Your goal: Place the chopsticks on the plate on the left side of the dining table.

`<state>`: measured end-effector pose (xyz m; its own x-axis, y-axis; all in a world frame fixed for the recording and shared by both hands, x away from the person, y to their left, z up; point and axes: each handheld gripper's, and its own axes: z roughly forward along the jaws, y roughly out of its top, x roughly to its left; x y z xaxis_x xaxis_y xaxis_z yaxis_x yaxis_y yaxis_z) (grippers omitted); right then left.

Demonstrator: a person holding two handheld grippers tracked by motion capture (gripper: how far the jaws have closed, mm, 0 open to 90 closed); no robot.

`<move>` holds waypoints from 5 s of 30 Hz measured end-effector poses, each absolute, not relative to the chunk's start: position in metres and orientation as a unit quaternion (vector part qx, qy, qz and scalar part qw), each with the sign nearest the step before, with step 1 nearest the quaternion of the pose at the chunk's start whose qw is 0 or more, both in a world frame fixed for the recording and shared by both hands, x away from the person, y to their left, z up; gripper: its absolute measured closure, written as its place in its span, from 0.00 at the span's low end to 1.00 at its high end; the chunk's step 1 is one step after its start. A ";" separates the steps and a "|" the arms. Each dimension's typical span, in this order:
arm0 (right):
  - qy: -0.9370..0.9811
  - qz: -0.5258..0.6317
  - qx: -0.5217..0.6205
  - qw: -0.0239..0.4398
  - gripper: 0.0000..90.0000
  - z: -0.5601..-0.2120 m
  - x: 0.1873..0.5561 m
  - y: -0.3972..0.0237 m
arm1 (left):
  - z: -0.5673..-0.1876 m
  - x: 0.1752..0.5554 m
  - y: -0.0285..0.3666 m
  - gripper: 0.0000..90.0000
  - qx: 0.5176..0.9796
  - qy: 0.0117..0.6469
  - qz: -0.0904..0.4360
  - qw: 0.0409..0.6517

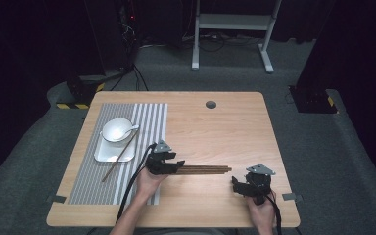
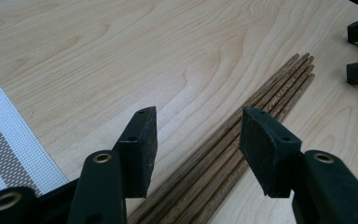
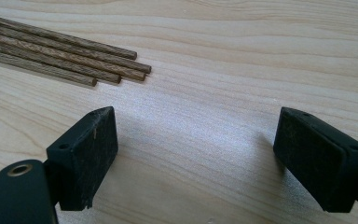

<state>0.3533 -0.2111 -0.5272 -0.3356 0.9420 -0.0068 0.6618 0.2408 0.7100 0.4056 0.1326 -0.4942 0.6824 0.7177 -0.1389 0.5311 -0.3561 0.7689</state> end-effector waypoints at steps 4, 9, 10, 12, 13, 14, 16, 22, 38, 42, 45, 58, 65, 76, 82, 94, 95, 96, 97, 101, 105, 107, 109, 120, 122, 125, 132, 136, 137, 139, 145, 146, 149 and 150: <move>0.756 0.313 0.530 0.224 0.15 -0.527 0.353 -0.211 | -0.497 0.407 0.130 0.52 0.815 0.384 0.105 0.421; 0.756 0.312 0.529 0.224 0.15 -0.527 0.353 -0.211 | -0.498 0.408 0.125 0.52 0.819 0.379 0.106 0.418; 0.756 0.313 0.529 0.224 0.15 -0.527 0.353 -0.211 | -0.498 0.409 0.124 0.52 0.820 0.377 0.106 0.417; 0.756 0.312 0.529 0.224 0.15 -0.527 0.353 -0.211 | -0.499 0.409 0.121 0.52 0.820 0.377 0.104 0.417; 0.756 0.313 0.529 0.224 0.15 -0.527 0.353 -0.211 | -0.499 0.409 0.120 0.52 0.821 0.378 0.104 0.416; 0.756 0.312 0.529 0.224 0.15 -0.527 0.353 -0.211 | -0.500 0.410 0.119 0.52 0.822 0.377 0.104 0.415; 0.756 0.313 0.529 0.224 0.15 -0.527 0.353 -0.211 | -0.501 0.411 0.116 0.52 0.822 0.376 0.101 0.415; 0.757 0.313 0.529 0.224 0.15 -0.527 0.353 -0.211 | -0.505 0.413 0.107 0.53 0.827 0.372 0.098 0.409; 0.757 0.313 0.529 0.224 0.15 -0.527 0.353 -0.211 | -0.509 0.415 0.090 0.58 0.836 0.358 0.110 0.401; 0.757 0.313 0.528 0.223 0.15 -0.527 0.353 -0.211 | -0.510 0.416 0.088 0.60 0.837 0.358 0.108 0.399; 0.757 0.313 0.529 0.224 0.15 -0.527 0.353 -0.211 | -0.512 0.418 0.087 0.61 0.839 0.358 0.107 0.396; 0.757 0.313 0.528 0.223 0.15 -0.527 0.353 -0.211 | -0.516 0.419 0.083 0.70 0.845 0.349 0.104 0.391; 0.757 0.313 0.529 0.224 0.15 -0.527 0.353 -0.211 | -0.518 0.420 0.082 0.72 0.844 0.350 0.101 0.395; 0.757 0.313 0.528 0.224 0.15 -0.527 0.353 -0.211 | -0.520 0.422 0.083 0.74 0.844 0.352 0.096 0.393; 0.757 0.313 0.529 0.224 0.15 -0.527 0.353 -0.211 | -0.520 0.423 0.085 0.75 0.845 0.352 0.097 0.391; 0.757 0.313 0.529 0.224 0.15 -0.527 0.353 -0.211 | -0.521 0.425 0.086 0.80 0.845 0.350 0.104 0.389; 0.757 0.313 0.529 0.224 0.15 -0.527 0.353 -0.211 | -0.521 0.425 0.086 0.80 0.845 0.350 0.104 0.389; 0.757 0.313 0.529 0.224 0.15 -0.527 0.353 -0.211 | -0.521 0.425 0.086 0.80 0.846 0.350 0.105 0.389; 0.757 0.313 0.529 0.224 0.15 -0.527 0.353 -0.211 | -0.521 0.425 0.086 0.80 0.846 0.350 0.107 0.389; 0.757 0.313 0.529 0.224 0.15 -0.527 0.353 -0.211 | -0.521 0.425 0.085 0.82 0.848 0.347 0.117 0.383; 0.757 0.313 0.528 0.223 0.15 -0.527 0.353 -0.211 | -0.520 0.425 0.085 0.84 0.851 0.343 0.121 0.380; 0.757 0.313 0.529 0.224 0.15 -0.527 0.353 -0.211 | -0.520 0.425 0.085 0.84 0.851 0.342 0.122 0.379; 0.757 0.313 0.528 0.224 0.15 -0.527 0.353 -0.211 | -0.520 0.425 0.084 0.85 0.854 0.337 0.128 0.374; 0.757 0.313 0.528 0.223 0.15 -0.527 0.353 -0.211 | -0.519 0.427 0.083 0.85 0.860 0.330 0.135 0.364; 0.757 0.313 0.528 0.224 0.15 -0.527 0.353 -0.211 | -0.518 0.427 0.082 0.85 0.863 0.326 0.143 0.359; 0.757 0.313 0.528 0.223 0.15 -0.527 0.353 -0.211 | -0.518 0.427 0.081 0.85 0.863 0.326 0.142 0.358; 0.757 0.313 0.528 0.223 0.15 -0.527 0.353 -0.211 | -0.518 0.429 0.085 0.86 0.861 0.331 0.142 0.359; 0.757 0.313 0.528 0.223 0.15 -0.527 0.353 -0.211 | -0.518 0.430 0.086 0.86 0.861 0.332 0.141 0.360; 0.757 0.313 0.528 0.223 0.15 -0.527 0.353 -0.211 | -0.518 0.430 0.086 0.86 0.860 0.332 0.140 0.361; 0.757 0.313 0.528 0.223 0.15 -0.527 0.353 -0.211 | -0.519 0.430 0.086 0.86 0.860 0.333 0.138 0.362; 0.757 0.313 0.528 0.224 0.15 -0.527 0.353 -0.211 | -0.519 0.433 0.089 0.87 0.857 0.336 0.134 0.367; 0.757 0.313 0.528 0.224 0.15 -0.527 0.353 -0.211 | -0.519 0.433 0.089 0.87 0.856 0.337 0.134 0.367; 0.757 0.313 0.528 0.224 0.15 -0.527 0.353 -0.211 | -0.519 0.434 0.090 0.87 0.855 0.339 0.130 0.370; 0.757 0.313 0.528 0.223 0.15 -0.527 0.353 -0.211 | -0.520 0.434 0.091 0.87 0.854 0.340 0.126 0.372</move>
